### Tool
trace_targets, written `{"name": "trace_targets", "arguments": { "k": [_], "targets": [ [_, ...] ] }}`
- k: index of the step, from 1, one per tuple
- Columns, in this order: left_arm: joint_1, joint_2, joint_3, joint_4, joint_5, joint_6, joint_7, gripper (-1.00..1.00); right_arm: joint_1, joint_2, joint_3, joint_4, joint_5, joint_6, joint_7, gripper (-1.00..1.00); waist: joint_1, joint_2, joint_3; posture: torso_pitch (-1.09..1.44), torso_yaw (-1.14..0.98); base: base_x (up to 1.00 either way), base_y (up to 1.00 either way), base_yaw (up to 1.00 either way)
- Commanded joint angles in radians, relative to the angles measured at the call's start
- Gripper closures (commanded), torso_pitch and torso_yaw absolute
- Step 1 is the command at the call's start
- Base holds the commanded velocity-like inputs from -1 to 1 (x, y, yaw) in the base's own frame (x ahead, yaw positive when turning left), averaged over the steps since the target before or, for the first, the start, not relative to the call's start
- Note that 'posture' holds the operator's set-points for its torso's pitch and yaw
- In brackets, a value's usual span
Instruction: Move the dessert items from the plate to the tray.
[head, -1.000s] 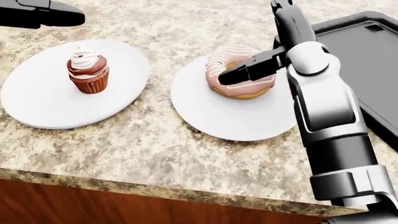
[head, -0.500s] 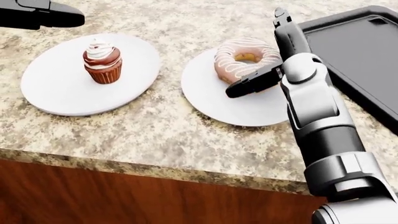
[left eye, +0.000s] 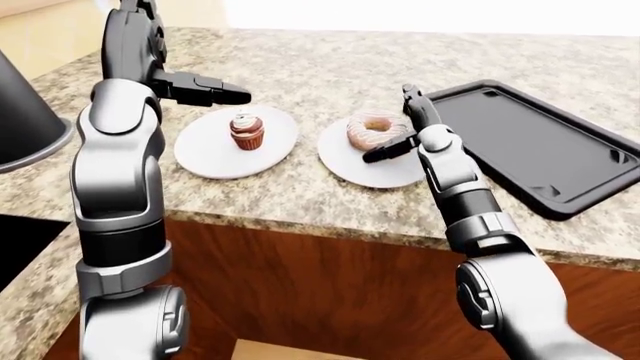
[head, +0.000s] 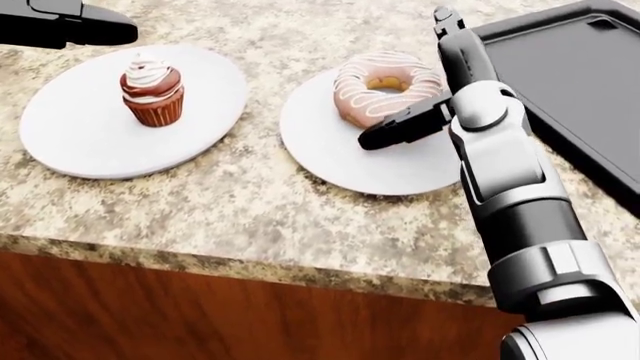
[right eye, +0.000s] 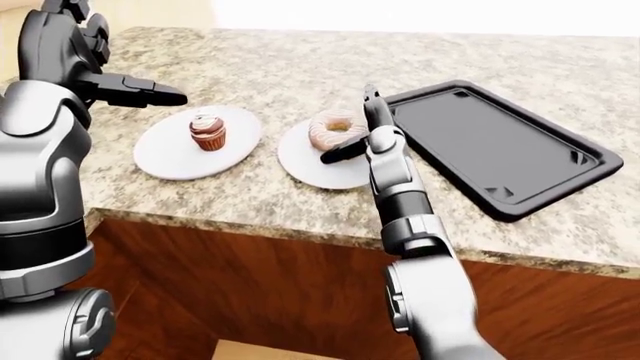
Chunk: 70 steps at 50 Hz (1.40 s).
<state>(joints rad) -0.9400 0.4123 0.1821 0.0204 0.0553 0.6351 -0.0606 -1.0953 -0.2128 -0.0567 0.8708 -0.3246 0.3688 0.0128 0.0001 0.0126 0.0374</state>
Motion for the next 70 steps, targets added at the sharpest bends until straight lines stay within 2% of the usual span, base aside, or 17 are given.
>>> {"name": "trace_targets", "arguments": {
  "k": [1,4,22,26,27,33,34,35,37,42,46,49,55,57,59,64,70],
  "targets": [
    [-0.036,0.014,0.011,-0.031,0.003,-0.026,0.005,-1.00,-0.040,-0.009,-0.001,-0.042,-0.005,-0.029,-0.005,-0.80,0.001,0.001,-0.033,0.00,0.00,0.00,0.00,0.00],
    [-0.035,0.014,0.011,-0.031,0.003,-0.028,0.006,-1.00,-0.038,-0.009,0.003,-0.038,-0.013,-0.042,-0.003,-0.69,0.000,0.001,-0.033,0.00,0.00,0.00,0.00,0.00],
    [-0.032,0.016,0.012,-0.038,0.001,-0.026,0.006,-1.00,-0.022,-0.003,0.007,-0.057,-0.036,-0.052,0.012,-0.46,-0.002,-0.001,-0.034,0.00,0.00,0.00,0.00,0.00],
    [-0.033,0.016,0.011,-0.031,0.004,-0.033,0.007,-1.00,-0.011,-0.001,0.007,-0.089,-0.042,-0.049,0.017,-0.17,-0.002,-0.001,-0.034,0.00,0.00,0.00,0.00,0.00],
    [-0.033,0.015,0.010,-0.031,0.005,-0.033,0.007,-1.00,-0.008,0.000,0.009,-0.095,-0.045,-0.050,0.017,-0.02,-0.002,-0.001,-0.034,0.00,0.00,0.00,0.00,0.00],
    [-0.033,0.015,0.010,-0.027,0.008,-0.036,0.008,-1.00,-0.003,-0.001,0.003,-0.124,-0.044,-0.050,0.013,0.35,-0.002,-0.001,-0.032,0.00,0.00,0.00,0.00,0.00],
    [-0.033,0.016,0.010,-0.028,0.007,-0.035,0.007,-1.00,-0.003,-0.001,0.001,-0.130,-0.042,-0.052,0.010,0.45,-0.002,-0.001,-0.032,0.00,0.00,0.00,0.00,0.00],
    [-0.034,0.016,0.011,-0.028,0.007,-0.035,0.007,-1.00,-0.003,-0.001,0.000,-0.134,-0.042,-0.051,0.009,0.73,-0.002,-0.001,-0.032,0.00,0.00,0.00,0.00,0.00],
    [-0.035,0.015,0.011,-0.026,0.007,-0.034,0.007,-1.00,-0.001,-0.002,-0.002,-0.148,-0.039,-0.049,0.006,0.98,-0.002,-0.001,-0.031,0.00,0.00,0.00,0.00,0.00],
    [-0.037,0.017,0.012,-0.022,0.007,-0.032,0.006,-1.00,0.001,-0.005,-0.012,-0.180,-0.023,-0.049,-0.004,1.00,-0.001,-0.001,-0.030,0.00,0.00,0.00,0.00,0.00],
    [-0.060,0.025,0.016,0.048,-0.002,-0.029,-0.002,-1.00,0.005,-0.013,-0.045,-0.257,0.040,0.016,0.003,1.00,0.001,-0.003,-0.029,0.00,0.00,0.00,0.00,0.00],
    [-0.066,0.028,0.010,0.081,-0.011,-0.005,-0.018,-1.00,0.005,-0.025,-0.046,-0.273,0.065,0.032,-0.020,1.00,0.002,-0.002,-0.029,0.00,0.00,0.00,0.00,0.00],
    [-0.072,0.031,-0.003,0.147,-0.023,0.032,-0.082,-1.00,-0.009,-0.052,-0.107,-0.334,0.232,0.117,-0.038,1.00,0.003,-0.004,-0.030,0.00,0.00,0.00,0.00,0.00],
    [-0.085,0.027,-0.010,0.208,-0.036,0.048,-0.127,-1.00,-0.012,-0.066,-0.104,-0.348,0.265,0.127,-0.057,1.00,0.004,-0.006,-0.029,0.00,0.00,0.00,0.00,0.00],
    [-0.121,0.018,-0.012,0.343,-0.027,-0.023,-0.120,-1.00,-0.005,-0.073,-0.107,-0.384,0.308,0.124,-0.058,1.00,0.006,-0.008,-0.029,0.00,0.00,0.00,0.00,0.00],
    [-0.256,0.016,-0.022,0.614,-0.020,-0.129,-0.095,-1.00,0.001,-0.084,-0.082,-0.388,0.319,0.123,-0.076,1.00,0.007,-0.013,-0.034,0.00,0.00,0.00,0.00,0.00],
    [-0.403,0.037,-0.041,0.830,0.009,-0.171,-0.097,-1.00,0.002,-0.089,-0.076,-0.389,0.324,0.109,-0.070,1.00,0.005,-0.021,-0.034,0.00,0.00,0.00,0.00,0.00]
  ]
}}
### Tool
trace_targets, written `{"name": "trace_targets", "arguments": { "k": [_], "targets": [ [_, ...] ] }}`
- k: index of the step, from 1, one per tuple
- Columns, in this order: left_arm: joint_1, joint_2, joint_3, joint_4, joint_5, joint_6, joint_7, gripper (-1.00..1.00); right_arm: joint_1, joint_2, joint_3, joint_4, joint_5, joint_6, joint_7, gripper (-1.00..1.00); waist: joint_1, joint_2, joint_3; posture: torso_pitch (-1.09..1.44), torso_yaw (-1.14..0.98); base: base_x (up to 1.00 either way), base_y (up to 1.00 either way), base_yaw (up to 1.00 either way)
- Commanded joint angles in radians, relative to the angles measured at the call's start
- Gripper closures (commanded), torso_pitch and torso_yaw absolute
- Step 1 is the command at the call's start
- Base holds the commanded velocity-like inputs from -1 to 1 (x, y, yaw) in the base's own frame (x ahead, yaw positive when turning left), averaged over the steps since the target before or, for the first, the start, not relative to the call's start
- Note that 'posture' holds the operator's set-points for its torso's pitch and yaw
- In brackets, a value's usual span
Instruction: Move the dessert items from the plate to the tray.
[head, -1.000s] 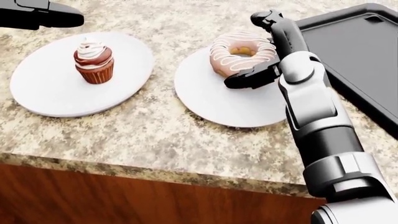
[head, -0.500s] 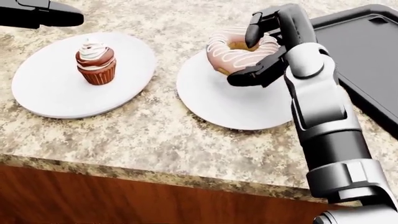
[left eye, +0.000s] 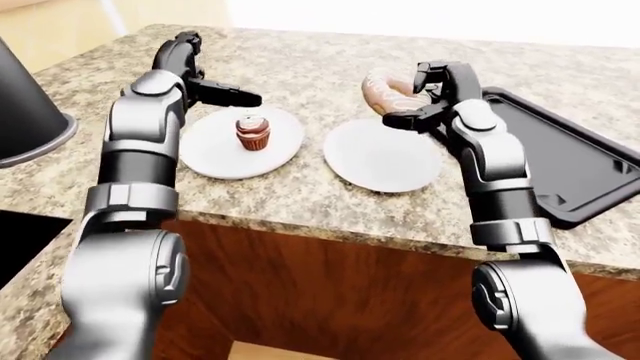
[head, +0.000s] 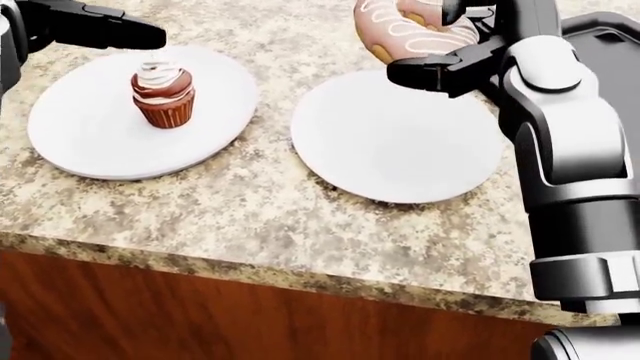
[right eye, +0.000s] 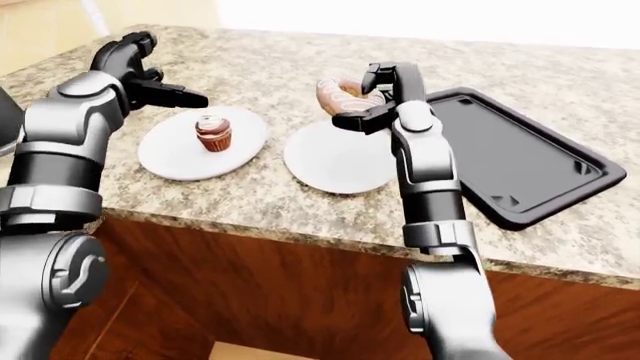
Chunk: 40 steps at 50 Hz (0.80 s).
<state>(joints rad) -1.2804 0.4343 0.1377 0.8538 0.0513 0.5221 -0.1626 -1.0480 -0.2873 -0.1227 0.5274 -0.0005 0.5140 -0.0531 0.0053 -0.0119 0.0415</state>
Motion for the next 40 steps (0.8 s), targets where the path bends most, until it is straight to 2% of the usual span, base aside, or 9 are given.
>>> {"name": "trace_targets", "arguments": {
  "k": [1,4,10,19,40],
  "targets": [
    [-0.084,0.014,-0.003,0.054,0.025,-0.083,0.009,-1.00,-0.044,-0.015,-0.010,-0.048,0.001,-0.034,-0.003,1.00,0.000,0.003,-0.038,0.00,0.00,0.00,0.00,0.00],
    [-0.119,0.013,-0.020,0.159,0.060,-0.130,0.004,-1.00,-0.048,-0.016,-0.011,-0.033,0.003,-0.040,0.001,1.00,0.002,0.003,-0.039,0.00,0.00,0.00,0.00,0.00],
    [-0.129,0.015,-0.039,0.219,0.125,-0.155,-0.031,-1.00,-0.047,-0.016,-0.007,-0.035,-0.001,-0.047,0.003,1.00,0.000,0.007,-0.043,0.00,0.00,0.00,0.00,0.00],
    [-0.121,-0.013,-0.033,0.311,0.188,-0.234,-0.010,-1.00,-0.040,-0.014,-0.005,-0.056,-0.006,-0.045,0.008,1.00,-0.001,0.002,-0.045,0.00,0.00,0.00,0.00,0.00],
    [-0.087,-0.047,-0.036,0.333,0.241,-0.279,0.004,-1.00,-0.021,-0.008,-0.003,-0.095,-0.023,-0.038,0.022,1.00,-0.001,0.002,-0.049,0.00,0.00,0.00,0.00,0.00]
  ]
}}
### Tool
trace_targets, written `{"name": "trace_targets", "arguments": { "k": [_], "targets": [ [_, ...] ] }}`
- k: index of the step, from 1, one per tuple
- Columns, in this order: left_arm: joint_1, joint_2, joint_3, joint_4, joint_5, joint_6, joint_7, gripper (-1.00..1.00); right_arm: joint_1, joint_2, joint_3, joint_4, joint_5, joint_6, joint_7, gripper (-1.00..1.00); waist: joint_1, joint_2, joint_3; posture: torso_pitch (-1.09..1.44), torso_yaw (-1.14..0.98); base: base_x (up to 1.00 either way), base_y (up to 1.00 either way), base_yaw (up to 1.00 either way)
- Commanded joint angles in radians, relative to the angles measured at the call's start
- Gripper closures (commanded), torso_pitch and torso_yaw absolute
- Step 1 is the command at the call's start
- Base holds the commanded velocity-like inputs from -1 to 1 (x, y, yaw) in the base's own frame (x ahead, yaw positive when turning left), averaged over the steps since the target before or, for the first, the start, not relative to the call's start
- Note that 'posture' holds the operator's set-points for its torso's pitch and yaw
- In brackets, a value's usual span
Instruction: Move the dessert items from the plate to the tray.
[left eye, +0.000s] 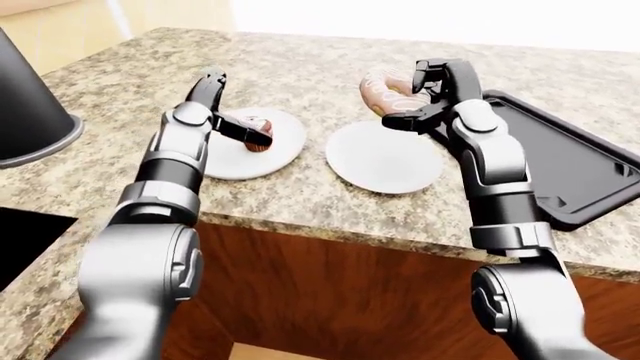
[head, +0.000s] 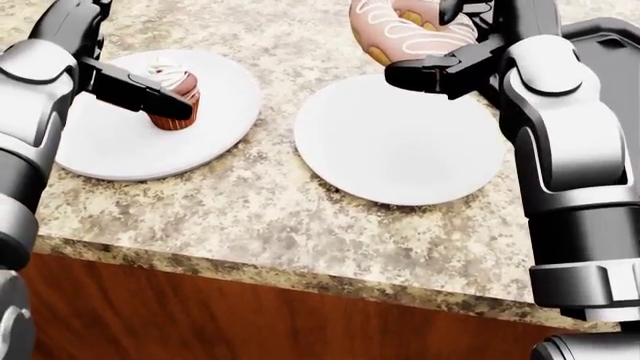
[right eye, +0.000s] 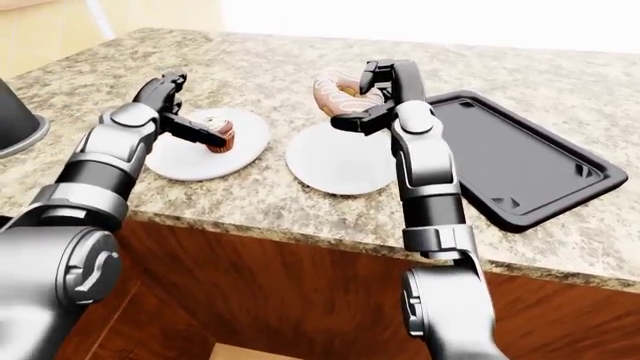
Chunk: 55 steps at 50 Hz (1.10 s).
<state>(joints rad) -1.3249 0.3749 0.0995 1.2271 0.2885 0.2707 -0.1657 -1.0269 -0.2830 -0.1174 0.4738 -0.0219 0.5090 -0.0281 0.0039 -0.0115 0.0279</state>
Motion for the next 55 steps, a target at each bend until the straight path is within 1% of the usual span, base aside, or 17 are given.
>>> {"name": "trace_targets", "arguments": {
  "k": [1,11,12,13,15,16,20,22,26,38,40,50,53,55],
  "targets": [
    [-0.041,0.012,0.003,-0.042,0.005,-0.029,0.003,-1.00,-0.042,-0.012,-0.009,-0.041,-0.002,-0.033,-0.004,1.00,0.000,0.001,-0.035,0.00,0.00,0.00,0.00,0.00],
    [-0.026,0.002,-0.004,-0.050,0.025,-0.037,-0.001,-1.00,-0.044,-0.013,-0.010,-0.035,-0.002,-0.035,0.000,1.00,0.000,0.001,-0.036,0.00,0.00,0.00,0.00,0.00],
    [-0.021,0.000,-0.007,-0.048,0.029,-0.039,-0.002,-0.93,-0.043,-0.013,-0.009,-0.038,-0.002,-0.035,0.001,1.00,0.000,0.001,-0.036,0.00,0.00,0.00,0.00,0.00],
    [-0.021,0.000,-0.006,-0.046,0.031,-0.041,0.001,-1.00,-0.042,-0.013,-0.010,-0.040,-0.002,-0.034,0.001,1.00,0.000,0.001,-0.036,0.00,0.00,0.00,0.00,0.00],
    [-0.016,-0.002,-0.009,-0.047,0.037,-0.043,-0.002,-0.93,-0.040,-0.012,-0.008,-0.040,-0.004,-0.035,0.001,1.00,0.000,0.001,-0.036,0.00,0.00,0.00,0.00,0.00],
    [-0.015,-0.005,-0.008,-0.047,0.037,-0.045,-0.002,-0.80,-0.041,-0.012,-0.008,-0.038,-0.004,-0.037,0.003,1.00,0.000,0.001,-0.036,0.00,0.00,0.00,0.00,0.00],
    [-0.009,-0.006,-0.010,-0.055,0.045,-0.047,-0.006,-0.74,-0.038,-0.011,-0.007,-0.046,-0.008,-0.035,0.001,1.00,0.000,0.001,-0.036,0.00,0.00,0.00,0.00,0.00],
    [-0.006,-0.009,-0.012,-0.056,0.050,-0.048,-0.004,-0.68,-0.036,-0.011,-0.008,-0.052,-0.008,-0.031,0.002,1.00,0.000,0.001,-0.036,0.00,0.00,0.00,0.00,0.00],
    [-0.003,-0.011,-0.013,-0.059,0.056,-0.050,-0.007,-0.63,-0.037,-0.010,-0.008,-0.044,-0.010,-0.037,0.005,1.00,0.000,0.001,-0.036,0.00,0.00,0.00,0.00,0.00],
    [0.003,-0.017,-0.015,-0.050,0.077,-0.063,0.006,-0.58,-0.033,-0.009,-0.007,-0.049,-0.013,-0.038,0.008,1.00,0.000,0.000,-0.037,0.00,0.00,0.00,0.00,0.00],
    [0.004,-0.017,-0.015,-0.048,0.079,-0.064,0.007,-0.51,-0.033,-0.010,-0.008,-0.050,-0.015,-0.038,0.006,1.00,0.000,0.000,-0.037,0.00,0.00,0.00,0.00,0.00],
    [0.007,-0.017,-0.016,-0.047,0.088,-0.065,0.006,-0.44,-0.034,-0.008,-0.008,-0.044,-0.016,-0.041,0.008,1.00,0.000,0.001,-0.037,0.00,0.00,0.00,0.00,0.00],
    [0.007,-0.017,-0.014,-0.046,0.088,-0.067,0.010,-0.42,-0.036,-0.009,-0.008,-0.042,-0.016,-0.042,0.008,1.00,0.000,0.001,-0.037,0.00,0.00,0.00,0.00,0.00],
    [0.008,-0.020,-0.016,-0.040,0.094,-0.075,0.032,-0.43,-0.036,-0.009,-0.008,-0.040,-0.015,-0.043,0.010,1.00,0.000,0.001,-0.037,0.00,0.00,0.00,0.00,0.00]
  ]
}}
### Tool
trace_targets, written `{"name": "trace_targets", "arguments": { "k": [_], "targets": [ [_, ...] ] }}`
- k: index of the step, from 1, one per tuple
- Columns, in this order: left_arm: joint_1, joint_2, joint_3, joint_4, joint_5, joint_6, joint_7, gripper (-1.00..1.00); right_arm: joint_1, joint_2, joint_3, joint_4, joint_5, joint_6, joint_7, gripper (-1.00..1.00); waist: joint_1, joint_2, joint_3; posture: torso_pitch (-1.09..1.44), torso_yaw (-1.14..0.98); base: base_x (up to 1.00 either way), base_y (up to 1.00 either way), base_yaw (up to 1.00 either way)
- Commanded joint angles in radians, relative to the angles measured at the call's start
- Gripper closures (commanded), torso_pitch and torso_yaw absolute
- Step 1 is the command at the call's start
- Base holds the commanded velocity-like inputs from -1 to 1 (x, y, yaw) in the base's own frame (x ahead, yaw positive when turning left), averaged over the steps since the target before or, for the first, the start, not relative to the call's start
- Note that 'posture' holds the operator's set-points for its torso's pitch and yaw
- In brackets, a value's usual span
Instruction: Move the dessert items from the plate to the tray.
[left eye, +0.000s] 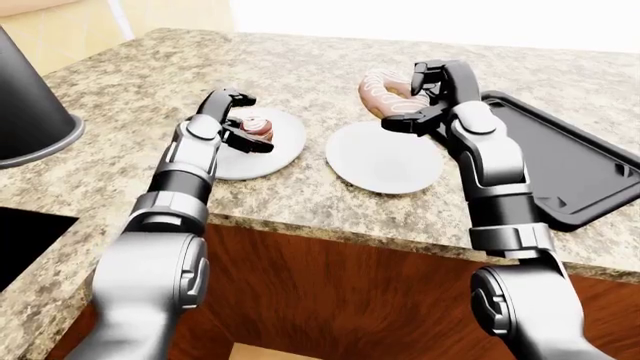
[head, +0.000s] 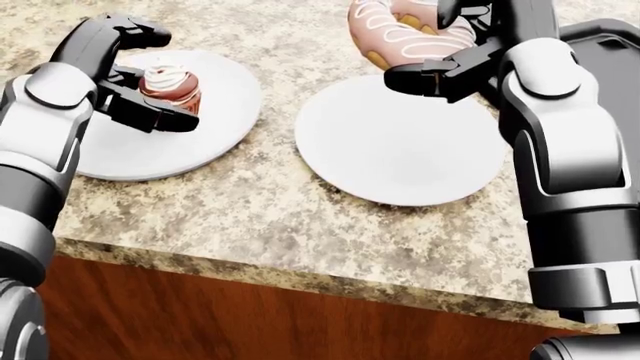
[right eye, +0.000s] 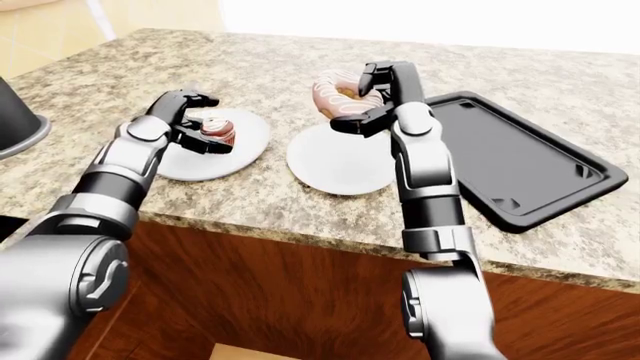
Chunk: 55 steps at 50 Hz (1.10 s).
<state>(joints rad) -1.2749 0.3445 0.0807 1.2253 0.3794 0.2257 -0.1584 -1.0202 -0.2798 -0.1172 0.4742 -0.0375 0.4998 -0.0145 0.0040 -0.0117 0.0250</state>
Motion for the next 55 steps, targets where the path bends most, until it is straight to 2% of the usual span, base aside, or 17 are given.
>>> {"name": "trace_targets", "arguments": {
  "k": [1,19,20,27,32,43,47,54,55],
  "targets": [
    [-0.039,0.009,-0.002,-0.035,0.010,-0.032,0.028,-0.42,-0.043,-0.013,-0.008,-0.039,0.000,-0.035,-0.004,1.00,0.000,0.001,-0.035,0.00,0.00,0.00,0.00,0.00],
    [-0.034,-0.004,-0.004,-0.020,0.041,-0.057,0.098,-0.35,-0.037,-0.011,-0.006,-0.048,-0.002,-0.034,-0.003,1.00,-0.001,0.000,-0.036,0.00,0.00,0.00,0.00,0.00],
    [-0.033,-0.005,-0.005,-0.019,0.043,-0.058,0.100,-0.27,-0.037,-0.011,-0.007,-0.049,-0.001,-0.033,-0.003,1.00,-0.001,0.000,-0.036,0.00,0.00,0.00,0.00,0.00],
    [-0.033,-0.011,-0.004,-0.015,0.046,-0.066,0.125,-0.19,-0.035,-0.010,-0.008,-0.052,0.000,-0.031,-0.002,1.00,-0.001,0.001,-0.036,0.00,0.00,0.00,0.00,0.00],
    [-0.032,-0.016,-0.006,-0.008,0.051,-0.070,0.143,-0.07,-0.034,-0.010,-0.008,-0.052,-0.002,-0.033,-0.002,1.00,-0.001,0.001,-0.036,0.00,0.00,0.00,0.00,0.00],
    [-0.029,-0.022,-0.008,0.002,0.064,-0.081,0.168,-0.04,-0.035,-0.011,-0.009,-0.049,-0.001,-0.035,-0.002,1.00,-0.001,0.001,-0.037,0.00,0.00,0.00,0.00,0.00],
    [-0.029,-0.023,-0.008,0.005,0.068,-0.082,0.173,0.11,-0.036,-0.010,-0.009,-0.042,0.001,-0.038,0.001,1.00,-0.002,0.001,-0.037,0.00,0.00,0.00,0.00,0.00],
    [-0.039,-0.014,0.003,-0.005,0.052,-0.081,0.172,0.14,-0.038,-0.011,-0.008,-0.041,-0.001,-0.039,-0.002,1.00,-0.002,0.001,-0.037,0.00,0.00,0.00,0.00,0.00],
    [-0.039,-0.013,0.004,-0.005,0.049,-0.083,0.173,0.31,-0.037,-0.010,-0.008,-0.043,0.000,-0.038,-0.001,1.00,-0.002,0.001,-0.037,0.00,0.00,0.00,0.00,0.00]
  ]
}}
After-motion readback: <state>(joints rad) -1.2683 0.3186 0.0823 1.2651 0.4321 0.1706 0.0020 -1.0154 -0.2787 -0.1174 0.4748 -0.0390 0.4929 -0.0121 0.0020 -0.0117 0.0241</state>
